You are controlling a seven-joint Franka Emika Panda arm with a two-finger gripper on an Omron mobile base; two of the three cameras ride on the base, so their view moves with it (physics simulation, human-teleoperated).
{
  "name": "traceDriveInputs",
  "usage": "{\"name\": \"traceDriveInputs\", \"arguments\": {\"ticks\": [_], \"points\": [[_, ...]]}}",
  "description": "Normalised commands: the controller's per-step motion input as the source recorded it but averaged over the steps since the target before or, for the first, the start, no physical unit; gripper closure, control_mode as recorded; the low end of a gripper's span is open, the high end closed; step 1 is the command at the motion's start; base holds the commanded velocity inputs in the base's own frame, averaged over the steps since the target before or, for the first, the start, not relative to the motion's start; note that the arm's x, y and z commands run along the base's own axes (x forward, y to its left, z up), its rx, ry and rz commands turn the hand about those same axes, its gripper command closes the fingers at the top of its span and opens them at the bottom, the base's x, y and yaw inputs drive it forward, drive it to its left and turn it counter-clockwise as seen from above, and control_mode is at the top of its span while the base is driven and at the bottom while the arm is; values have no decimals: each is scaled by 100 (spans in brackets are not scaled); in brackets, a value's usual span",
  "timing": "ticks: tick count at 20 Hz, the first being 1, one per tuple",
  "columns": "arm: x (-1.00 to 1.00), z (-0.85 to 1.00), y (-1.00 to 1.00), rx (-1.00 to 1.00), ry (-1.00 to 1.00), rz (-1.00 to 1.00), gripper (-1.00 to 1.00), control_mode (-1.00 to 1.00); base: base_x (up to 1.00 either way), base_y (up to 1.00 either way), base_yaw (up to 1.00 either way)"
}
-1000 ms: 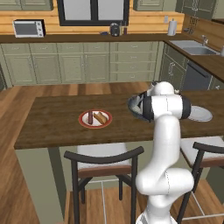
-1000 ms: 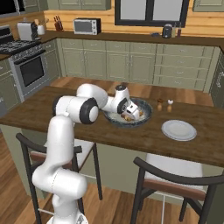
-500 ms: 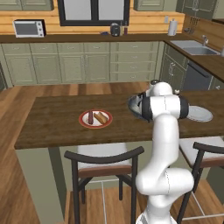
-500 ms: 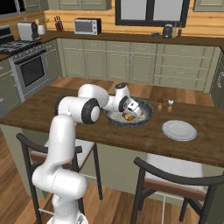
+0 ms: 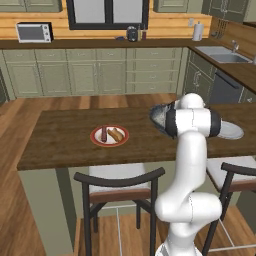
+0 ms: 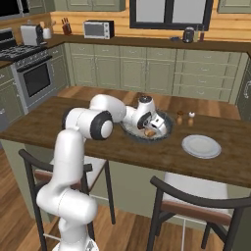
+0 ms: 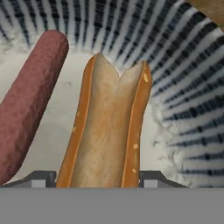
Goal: Place one bun and one sausage from the bowl on each plate.
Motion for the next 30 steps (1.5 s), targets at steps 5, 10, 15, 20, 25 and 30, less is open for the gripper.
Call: {"name": "traceDriveInputs", "arguments": {"ticks": [5,10,15,20,25,30], "points": [[-28,-13,-58,8,-11,0,100,-100,0,0,0],[0,49,-12,3,-7,-2,100,-100,0,0,0],[-45,100,-56,0,0,-20,100,-100,0,0,0],[-100,94,-100,0,0,-29,100,-100,0,0,0],[-60,-21,-100,0,4,-29,100,-100,0,0,0],[22,-45,-38,0,0,-4,100,-100,0,0,0]]}}
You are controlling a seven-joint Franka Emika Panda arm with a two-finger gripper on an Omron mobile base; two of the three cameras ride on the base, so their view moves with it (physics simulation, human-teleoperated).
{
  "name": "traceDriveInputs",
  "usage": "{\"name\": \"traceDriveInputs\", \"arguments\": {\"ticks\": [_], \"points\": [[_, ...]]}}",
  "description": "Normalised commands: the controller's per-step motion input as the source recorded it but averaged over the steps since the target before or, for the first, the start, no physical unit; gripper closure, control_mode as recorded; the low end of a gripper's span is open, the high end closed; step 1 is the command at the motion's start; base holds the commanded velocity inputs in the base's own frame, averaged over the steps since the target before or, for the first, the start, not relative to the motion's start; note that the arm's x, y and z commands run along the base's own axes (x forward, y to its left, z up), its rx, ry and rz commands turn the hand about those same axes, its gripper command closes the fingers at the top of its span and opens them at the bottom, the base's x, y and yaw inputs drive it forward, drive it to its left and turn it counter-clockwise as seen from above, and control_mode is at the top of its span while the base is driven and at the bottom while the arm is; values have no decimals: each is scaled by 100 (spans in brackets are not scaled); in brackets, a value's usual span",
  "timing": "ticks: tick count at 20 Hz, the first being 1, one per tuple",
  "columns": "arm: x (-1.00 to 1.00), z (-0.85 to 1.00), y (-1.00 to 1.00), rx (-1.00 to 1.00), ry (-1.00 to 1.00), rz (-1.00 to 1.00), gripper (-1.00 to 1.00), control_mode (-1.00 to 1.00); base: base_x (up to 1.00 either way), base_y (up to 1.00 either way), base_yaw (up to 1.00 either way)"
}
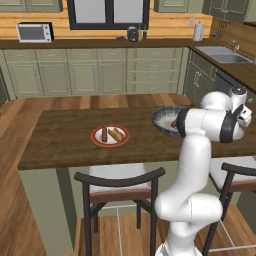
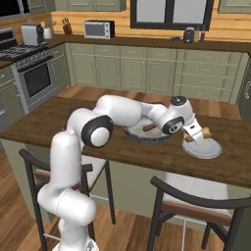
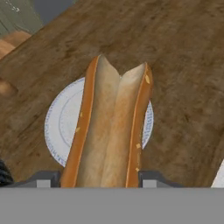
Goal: Place one bun and one sausage from the bowl on each plate.
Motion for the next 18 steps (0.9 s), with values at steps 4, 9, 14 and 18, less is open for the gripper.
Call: {"name": "traceDriveInputs", "arguments": {"ticks": [4,9,14,18], "points": [[45,-55,-37,0,0,0,100,-100,0,0,0],[47,-36,-48,1,-1,0,-100,-100,0,0,0],[0,12,0,0,0,0,-100,-100,0,0,0],[-14,46,10,0,-12,0,-100,-100,0,0,0]]}}
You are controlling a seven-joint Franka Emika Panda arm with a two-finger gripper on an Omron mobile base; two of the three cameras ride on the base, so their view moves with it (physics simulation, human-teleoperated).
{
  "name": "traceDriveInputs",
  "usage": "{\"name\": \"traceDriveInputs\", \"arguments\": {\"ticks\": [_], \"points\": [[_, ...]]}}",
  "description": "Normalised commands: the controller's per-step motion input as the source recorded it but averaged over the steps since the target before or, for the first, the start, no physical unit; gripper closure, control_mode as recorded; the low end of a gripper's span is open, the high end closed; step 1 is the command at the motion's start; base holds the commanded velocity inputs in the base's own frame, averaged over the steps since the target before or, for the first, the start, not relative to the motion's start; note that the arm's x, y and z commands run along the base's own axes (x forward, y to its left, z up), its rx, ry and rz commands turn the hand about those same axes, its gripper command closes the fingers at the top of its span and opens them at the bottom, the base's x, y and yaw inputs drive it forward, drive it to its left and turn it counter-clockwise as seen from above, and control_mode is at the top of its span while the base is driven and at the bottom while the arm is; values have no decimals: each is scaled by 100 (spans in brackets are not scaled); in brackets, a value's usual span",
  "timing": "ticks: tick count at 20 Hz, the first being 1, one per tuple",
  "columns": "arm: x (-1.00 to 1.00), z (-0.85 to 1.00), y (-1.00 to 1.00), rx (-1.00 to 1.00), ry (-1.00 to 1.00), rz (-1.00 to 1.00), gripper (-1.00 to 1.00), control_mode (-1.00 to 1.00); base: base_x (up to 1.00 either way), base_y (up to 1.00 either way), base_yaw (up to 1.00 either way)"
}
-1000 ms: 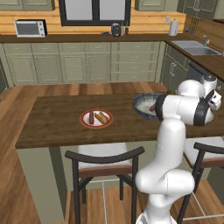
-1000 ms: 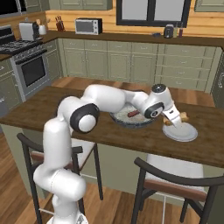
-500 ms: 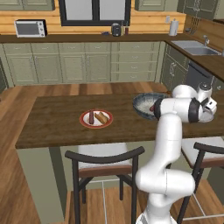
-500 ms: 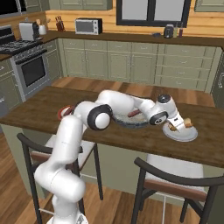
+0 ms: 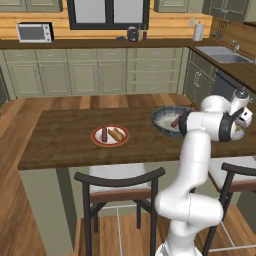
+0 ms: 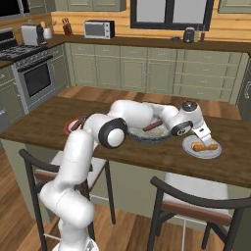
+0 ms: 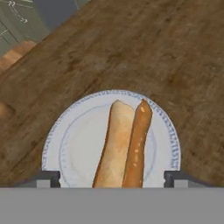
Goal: Place one bun and one sausage from the bowl on each plate.
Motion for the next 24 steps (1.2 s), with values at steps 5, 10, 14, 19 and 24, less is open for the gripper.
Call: {"name": "traceDriveInputs", "arguments": {"ticks": [5,10,14,19,24], "points": [[-67,91,73,0,-27,9,-100,-100,0,0,0],[-39,64,100,-2,-17,23,-100,-100,0,0,0],[-6,66,100,-5,0,22,-100,-100,0,0,0],[0,67,100,-7,22,16,-100,-100,0,0,0],[41,-85,100,0,27,18,-100,-100,0,0,0]]}}
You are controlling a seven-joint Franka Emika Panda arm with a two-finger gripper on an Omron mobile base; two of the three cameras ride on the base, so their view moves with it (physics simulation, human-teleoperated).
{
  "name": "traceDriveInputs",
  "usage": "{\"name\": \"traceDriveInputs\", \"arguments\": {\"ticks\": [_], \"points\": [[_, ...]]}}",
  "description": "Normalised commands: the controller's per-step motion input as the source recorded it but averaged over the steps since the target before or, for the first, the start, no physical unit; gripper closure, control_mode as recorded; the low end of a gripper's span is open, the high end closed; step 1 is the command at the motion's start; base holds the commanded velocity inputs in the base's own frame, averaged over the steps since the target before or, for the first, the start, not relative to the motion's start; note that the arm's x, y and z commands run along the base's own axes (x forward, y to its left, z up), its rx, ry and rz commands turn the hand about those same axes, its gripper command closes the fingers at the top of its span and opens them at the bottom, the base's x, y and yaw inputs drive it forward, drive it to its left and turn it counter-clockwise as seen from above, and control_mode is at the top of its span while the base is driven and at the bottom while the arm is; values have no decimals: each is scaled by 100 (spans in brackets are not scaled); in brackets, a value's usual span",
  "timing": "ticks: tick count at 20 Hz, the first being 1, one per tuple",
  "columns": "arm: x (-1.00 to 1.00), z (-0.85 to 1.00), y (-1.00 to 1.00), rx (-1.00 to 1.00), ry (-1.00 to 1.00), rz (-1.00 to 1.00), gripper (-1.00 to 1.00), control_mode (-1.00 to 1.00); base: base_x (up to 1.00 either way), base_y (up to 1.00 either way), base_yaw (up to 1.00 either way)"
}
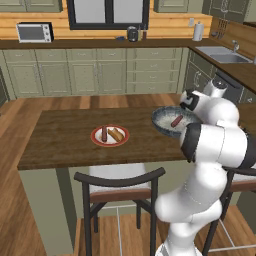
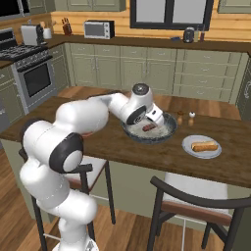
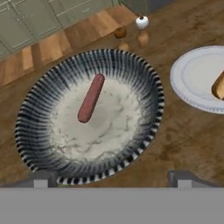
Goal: Place one bun and one sausage from the bowl on each plate.
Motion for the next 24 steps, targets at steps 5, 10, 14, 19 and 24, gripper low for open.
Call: {"name": "traceDriveInputs", "arguments": {"ticks": [5,10,14,19,24], "points": [[90,-99,76,26,22,15,-100,-100,0,0,0],[39,-5,-5,3,17,2,-100,-100,0,0,0],[46,24,-64,10,17,-3,-100,-100,0,0,0],[70,-54,-1,-6,5,0,-100,-100,0,0,0],[52,-80,-2,-11,6,0,-100,-100,0,0,0]]}}
